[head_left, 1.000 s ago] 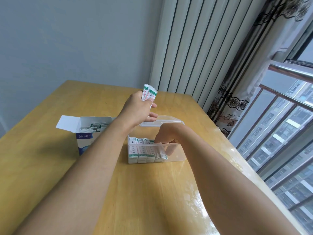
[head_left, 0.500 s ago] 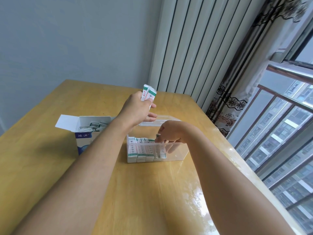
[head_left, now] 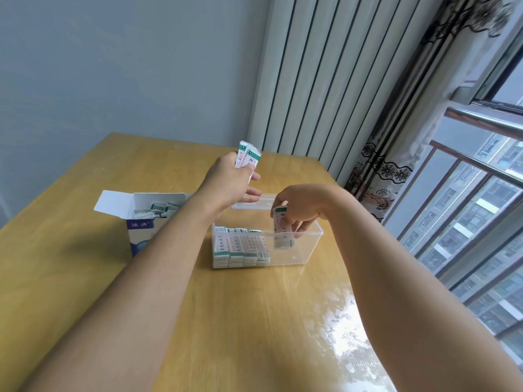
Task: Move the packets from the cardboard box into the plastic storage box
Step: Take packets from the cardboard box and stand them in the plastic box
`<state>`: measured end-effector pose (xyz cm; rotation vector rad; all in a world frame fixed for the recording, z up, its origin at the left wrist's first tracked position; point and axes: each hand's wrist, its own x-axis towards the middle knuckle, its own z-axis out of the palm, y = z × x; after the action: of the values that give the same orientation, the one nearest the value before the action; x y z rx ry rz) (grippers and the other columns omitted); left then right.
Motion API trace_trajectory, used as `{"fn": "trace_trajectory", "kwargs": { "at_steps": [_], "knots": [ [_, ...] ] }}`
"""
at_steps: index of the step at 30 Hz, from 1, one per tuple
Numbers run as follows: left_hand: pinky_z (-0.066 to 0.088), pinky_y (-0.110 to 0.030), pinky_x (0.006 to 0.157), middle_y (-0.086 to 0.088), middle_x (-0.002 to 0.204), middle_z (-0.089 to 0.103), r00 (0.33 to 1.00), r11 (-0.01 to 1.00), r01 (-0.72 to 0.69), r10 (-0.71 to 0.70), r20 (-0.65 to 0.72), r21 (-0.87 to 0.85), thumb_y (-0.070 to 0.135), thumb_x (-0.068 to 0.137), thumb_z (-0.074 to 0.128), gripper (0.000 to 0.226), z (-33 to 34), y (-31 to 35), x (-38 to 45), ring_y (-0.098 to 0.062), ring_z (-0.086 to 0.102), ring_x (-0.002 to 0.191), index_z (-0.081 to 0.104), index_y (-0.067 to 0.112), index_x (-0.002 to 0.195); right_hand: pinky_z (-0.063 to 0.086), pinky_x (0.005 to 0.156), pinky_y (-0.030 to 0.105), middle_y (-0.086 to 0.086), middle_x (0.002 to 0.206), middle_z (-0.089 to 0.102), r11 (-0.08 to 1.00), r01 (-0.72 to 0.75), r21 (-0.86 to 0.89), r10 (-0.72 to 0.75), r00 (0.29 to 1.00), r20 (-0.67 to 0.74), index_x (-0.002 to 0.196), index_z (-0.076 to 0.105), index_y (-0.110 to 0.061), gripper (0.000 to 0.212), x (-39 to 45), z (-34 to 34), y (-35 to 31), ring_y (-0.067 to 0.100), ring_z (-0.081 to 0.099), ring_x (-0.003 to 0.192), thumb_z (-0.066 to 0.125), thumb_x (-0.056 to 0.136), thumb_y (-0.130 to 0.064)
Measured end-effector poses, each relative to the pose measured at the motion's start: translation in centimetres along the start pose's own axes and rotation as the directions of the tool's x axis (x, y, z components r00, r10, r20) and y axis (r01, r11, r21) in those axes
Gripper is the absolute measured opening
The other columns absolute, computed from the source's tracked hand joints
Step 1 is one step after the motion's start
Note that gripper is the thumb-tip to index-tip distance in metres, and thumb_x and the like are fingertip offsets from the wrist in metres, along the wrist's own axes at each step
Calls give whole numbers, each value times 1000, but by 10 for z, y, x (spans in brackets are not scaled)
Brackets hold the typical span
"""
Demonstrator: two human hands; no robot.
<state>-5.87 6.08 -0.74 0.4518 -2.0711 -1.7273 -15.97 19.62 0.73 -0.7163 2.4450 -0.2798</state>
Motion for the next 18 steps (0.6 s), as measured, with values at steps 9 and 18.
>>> {"fn": "trace_trajectory", "kwargs": {
  "at_steps": [9, 18],
  "knots": [
    [64, -33, 69, -6, 109, 68, 1000, 1000, -8, 8, -8, -10, 19, 108, 43, 32, -4, 1, -1, -23, 76, 80, 51, 12, 138, 61, 91, 44, 8, 115, 74, 956, -128, -263, 142, 989, 36, 138, 56, -10, 44, 32, 23, -7, 21, 78, 83, 45, 97, -4],
    [64, -35, 71, -6, 109, 69, 1000, 999, -5, 4, -18, -34, 20, 108, 44, 31, -8, 2, -3, -24, 77, 81, 52, 13, 137, 56, 97, 53, 25, 102, 75, 959, -213, -189, 238, 964, 120, 126, 52, 9, 28, 34, 15, -12, 37, 75, 95, 44, 101, -1]
  ]
}}
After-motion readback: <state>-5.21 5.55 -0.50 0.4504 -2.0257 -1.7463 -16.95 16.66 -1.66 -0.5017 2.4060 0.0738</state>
